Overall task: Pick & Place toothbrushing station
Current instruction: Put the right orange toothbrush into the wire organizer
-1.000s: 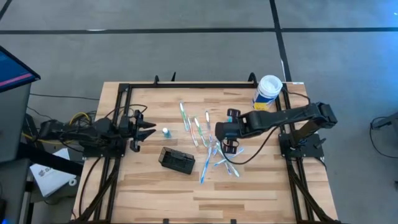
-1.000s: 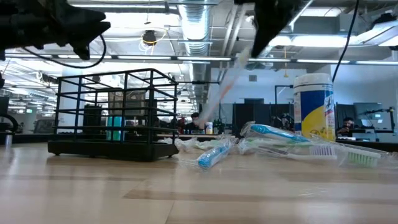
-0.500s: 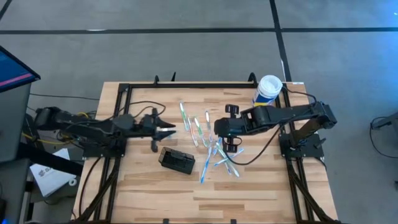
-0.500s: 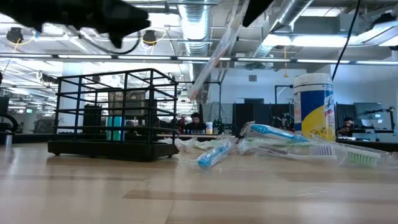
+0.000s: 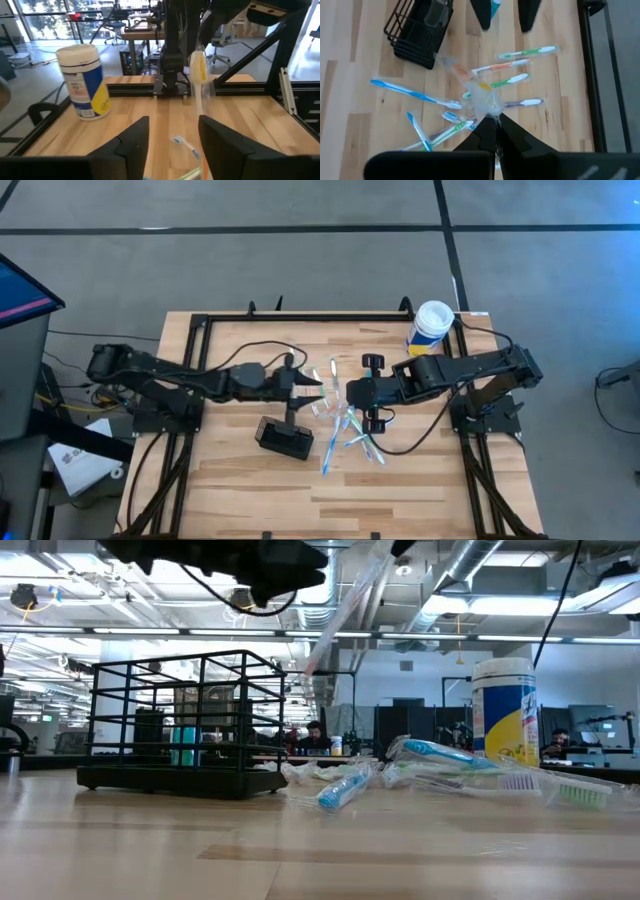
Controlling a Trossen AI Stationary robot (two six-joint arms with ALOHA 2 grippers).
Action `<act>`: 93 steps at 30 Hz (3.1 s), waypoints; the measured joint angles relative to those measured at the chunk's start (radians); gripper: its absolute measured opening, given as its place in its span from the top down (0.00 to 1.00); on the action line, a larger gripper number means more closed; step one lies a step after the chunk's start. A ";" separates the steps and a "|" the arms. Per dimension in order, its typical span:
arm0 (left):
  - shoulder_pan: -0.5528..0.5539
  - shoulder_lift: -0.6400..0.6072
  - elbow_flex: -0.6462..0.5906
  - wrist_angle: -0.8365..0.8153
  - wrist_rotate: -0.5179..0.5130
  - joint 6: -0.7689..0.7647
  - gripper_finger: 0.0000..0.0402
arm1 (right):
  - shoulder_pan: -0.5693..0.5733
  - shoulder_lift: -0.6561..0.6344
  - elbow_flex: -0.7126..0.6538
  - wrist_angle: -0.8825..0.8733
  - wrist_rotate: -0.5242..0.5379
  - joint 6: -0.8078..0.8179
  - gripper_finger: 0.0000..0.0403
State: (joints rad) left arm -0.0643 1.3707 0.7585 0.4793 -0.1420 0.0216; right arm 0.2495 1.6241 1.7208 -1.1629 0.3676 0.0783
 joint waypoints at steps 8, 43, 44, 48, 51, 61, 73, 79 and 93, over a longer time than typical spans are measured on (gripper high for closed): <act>0.000 0.120 0.092 0.001 0.043 -0.014 0.51 | 0.002 0.000 0.001 -0.009 0.000 0.000 1.00; 0.004 0.300 0.247 0.035 0.136 -0.090 0.92 | 0.006 0.000 0.001 -0.011 0.001 0.000 1.00; 0.004 0.300 0.247 0.035 0.144 -0.090 0.95 | 0.006 0.000 0.001 -0.011 0.001 0.000 1.00; 0.004 0.300 0.247 0.033 0.155 -0.091 0.97 | 0.006 0.000 0.001 -0.011 0.001 0.000 1.00; 0.004 0.300 0.247 0.032 0.158 -0.095 0.98 | 0.006 0.000 0.001 -0.011 0.000 -0.008 1.00; 0.004 0.182 0.224 -0.077 0.138 -0.105 0.98 | 0.006 -0.001 0.002 -0.016 -0.001 0.000 0.93; -0.055 -0.121 -0.008 -0.101 0.041 -0.107 0.98 | 0.006 -0.003 0.002 -0.011 -0.001 0.001 0.76; -0.148 -0.269 -0.128 -0.095 -0.081 -0.109 0.99 | 0.006 -0.003 0.002 -0.007 -0.001 0.002 0.76; -0.423 -0.429 -0.346 -0.038 -0.423 -0.105 0.99 | 0.006 -0.003 0.001 -0.003 0.000 0.017 0.76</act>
State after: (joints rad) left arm -0.4875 0.9413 0.4127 0.4412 -0.5647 -0.0831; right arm 0.2550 1.6215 1.7222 -1.1664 0.3672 0.0952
